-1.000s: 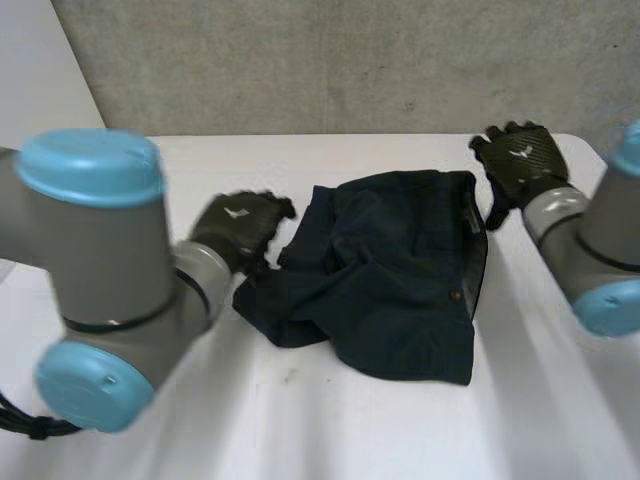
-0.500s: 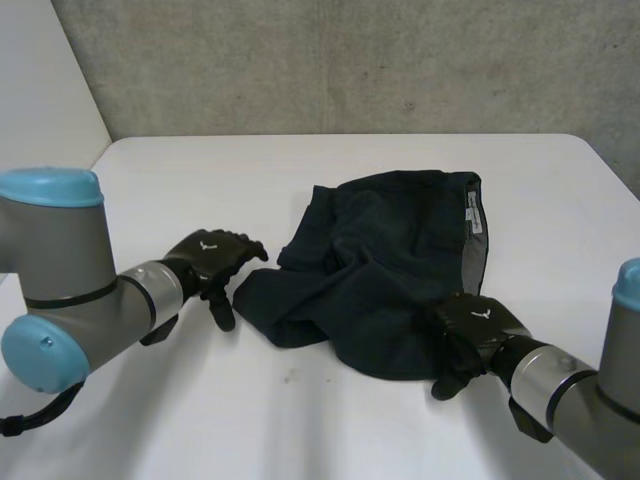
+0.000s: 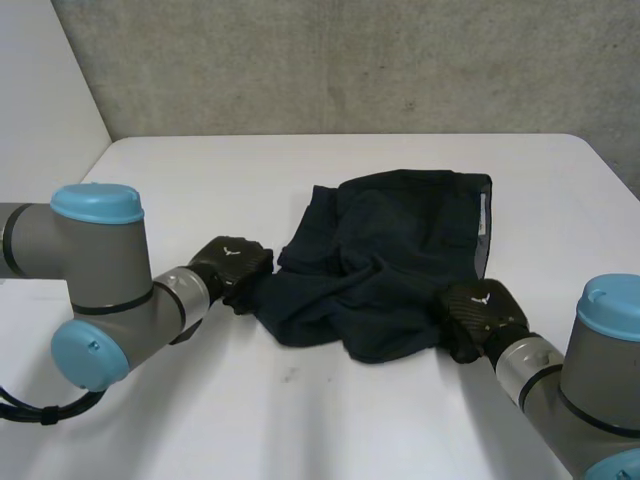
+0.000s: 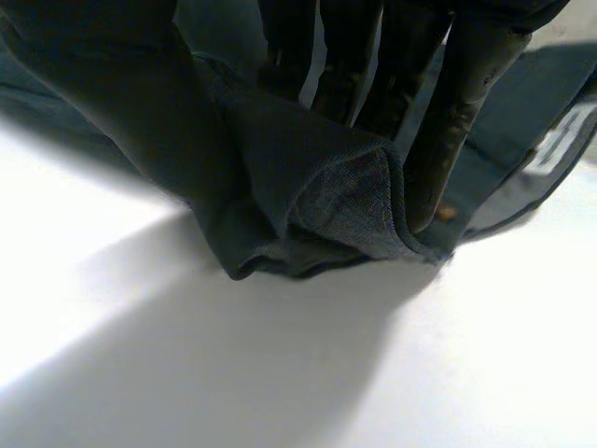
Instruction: Fold the shorts.
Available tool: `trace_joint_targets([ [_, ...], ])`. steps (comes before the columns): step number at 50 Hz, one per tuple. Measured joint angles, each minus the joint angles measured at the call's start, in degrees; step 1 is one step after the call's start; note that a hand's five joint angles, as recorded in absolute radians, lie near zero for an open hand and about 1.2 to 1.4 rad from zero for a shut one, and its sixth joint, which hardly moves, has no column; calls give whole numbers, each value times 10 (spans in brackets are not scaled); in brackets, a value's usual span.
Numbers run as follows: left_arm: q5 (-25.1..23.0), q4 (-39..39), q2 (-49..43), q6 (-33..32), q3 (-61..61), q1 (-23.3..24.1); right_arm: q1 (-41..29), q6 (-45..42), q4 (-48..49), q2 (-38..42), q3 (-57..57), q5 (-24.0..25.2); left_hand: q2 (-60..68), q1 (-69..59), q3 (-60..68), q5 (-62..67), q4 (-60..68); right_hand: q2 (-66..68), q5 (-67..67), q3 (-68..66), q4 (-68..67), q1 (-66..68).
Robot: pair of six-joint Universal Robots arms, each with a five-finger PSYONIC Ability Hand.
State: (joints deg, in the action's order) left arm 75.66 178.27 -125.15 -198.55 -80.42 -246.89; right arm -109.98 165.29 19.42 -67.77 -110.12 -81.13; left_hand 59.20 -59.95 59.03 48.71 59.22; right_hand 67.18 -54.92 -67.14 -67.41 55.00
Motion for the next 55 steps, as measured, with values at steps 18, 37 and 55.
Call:
trace_joint_targets([
  [18,73,-1,160,-1,-33,9,8,-36,-127,-170,111,-18,92,-53,89,70,96,0,-7,-2,0,4],
  [37,99,-17,358,-64,-180,1,-6,-133,-324,-201,184,-18,94,-53,92,70,96,0,-7,-2,-4,4],
  [55,214,17,76,-161,96,13,-61,-194,-264,44,397,-89,95,-53,92,70,96,3,-6,-2,-9,4],
])
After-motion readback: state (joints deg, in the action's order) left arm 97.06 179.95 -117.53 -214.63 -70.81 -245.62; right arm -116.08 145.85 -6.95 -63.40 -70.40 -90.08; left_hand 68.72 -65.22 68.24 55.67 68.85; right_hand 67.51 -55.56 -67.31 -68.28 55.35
